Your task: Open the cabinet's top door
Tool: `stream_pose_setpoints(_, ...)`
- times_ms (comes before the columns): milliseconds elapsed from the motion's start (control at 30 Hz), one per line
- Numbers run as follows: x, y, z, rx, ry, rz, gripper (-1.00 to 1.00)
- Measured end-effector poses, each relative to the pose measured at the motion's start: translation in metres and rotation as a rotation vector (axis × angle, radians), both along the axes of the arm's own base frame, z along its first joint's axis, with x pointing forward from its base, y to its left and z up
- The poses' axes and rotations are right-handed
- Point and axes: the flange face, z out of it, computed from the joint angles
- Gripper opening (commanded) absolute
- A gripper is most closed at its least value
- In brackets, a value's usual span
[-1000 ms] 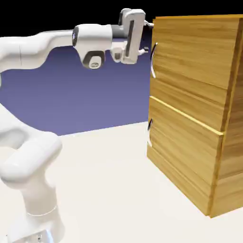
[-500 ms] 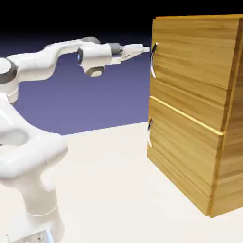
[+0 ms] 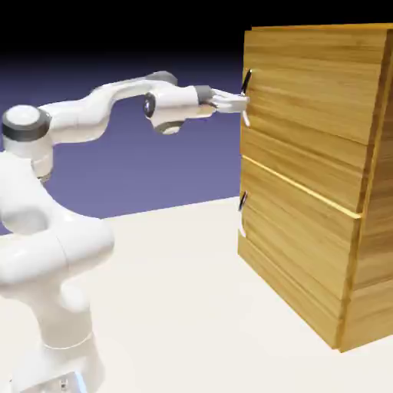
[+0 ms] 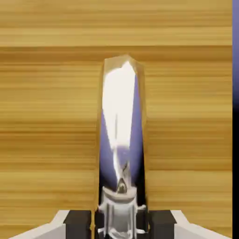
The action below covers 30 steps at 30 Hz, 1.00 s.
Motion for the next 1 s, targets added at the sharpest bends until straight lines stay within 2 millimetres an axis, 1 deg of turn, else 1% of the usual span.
stream_pose_setpoints(233,-0.055,-0.025,0.000,0.004,-0.001,0.130,-1.00)
stream_pose_setpoints(467,-0.113,-0.060,0.000,0.004,-0.001,0.274,-1.00)
stream_pose_setpoints(633,-0.151,-0.091,0.000,-0.001,0.001,0.373,-1.00)
stream_pose_setpoints(800,-0.195,-0.136,0.001,0.001,0.001,0.507,-1.00)
stream_pose_setpoints(900,-0.214,-0.160,0.001,0.001,0.001,0.571,-1.00)
stream_pose_setpoints(1000,-0.228,-0.181,0.001,0.001,0.001,0.626,-1.00)
